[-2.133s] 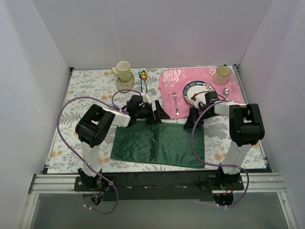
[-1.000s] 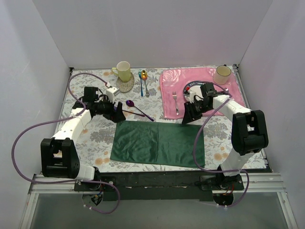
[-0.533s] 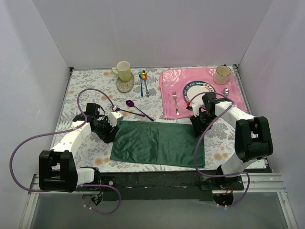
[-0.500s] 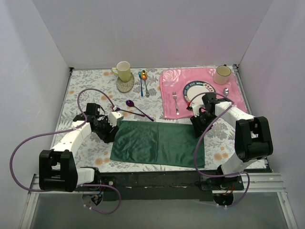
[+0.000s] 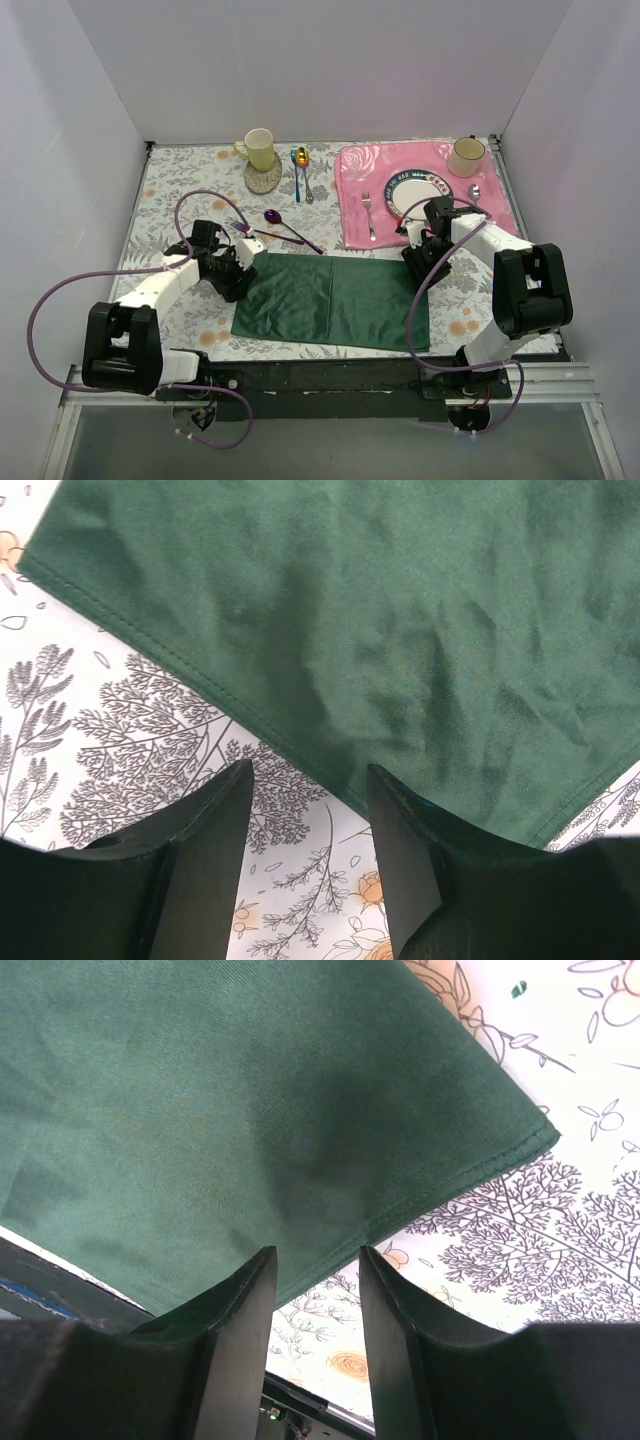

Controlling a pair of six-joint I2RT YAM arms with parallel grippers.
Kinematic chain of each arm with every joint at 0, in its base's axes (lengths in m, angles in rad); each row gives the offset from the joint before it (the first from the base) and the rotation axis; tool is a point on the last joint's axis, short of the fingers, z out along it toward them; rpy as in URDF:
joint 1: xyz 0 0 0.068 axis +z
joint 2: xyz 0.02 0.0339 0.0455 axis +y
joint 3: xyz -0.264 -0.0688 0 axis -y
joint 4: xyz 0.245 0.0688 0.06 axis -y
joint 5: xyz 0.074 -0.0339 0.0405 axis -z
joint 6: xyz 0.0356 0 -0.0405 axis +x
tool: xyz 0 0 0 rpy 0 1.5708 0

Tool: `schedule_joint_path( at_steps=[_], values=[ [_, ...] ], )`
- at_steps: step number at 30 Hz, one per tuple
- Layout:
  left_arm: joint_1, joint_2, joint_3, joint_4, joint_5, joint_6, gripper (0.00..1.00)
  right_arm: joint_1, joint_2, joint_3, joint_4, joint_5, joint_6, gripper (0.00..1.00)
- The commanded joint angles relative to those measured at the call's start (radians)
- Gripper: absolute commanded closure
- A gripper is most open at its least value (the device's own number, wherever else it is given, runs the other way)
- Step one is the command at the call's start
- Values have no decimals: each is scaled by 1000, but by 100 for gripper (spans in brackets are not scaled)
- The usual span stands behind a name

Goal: Fold the napkin into a case and place the utensils inside
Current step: Pick up the rectangle-folded napkin at the center of the board.

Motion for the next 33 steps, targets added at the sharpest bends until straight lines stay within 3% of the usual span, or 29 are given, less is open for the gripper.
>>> schedule_joint_path(
  at_steps=[1, 20, 33],
  values=[
    [-19, -5, -29, 55, -16, -1, 51, -6, 0, 15, -28, 30, 32, 52],
    [-53, 37, -40, 113, -30, 12, 53, -15, 92, 7, -21, 42, 27, 53],
    [-53, 43, -68, 87, -37, 50, 71, -15, 107, 5, -21, 25, 26, 55]
  ],
)
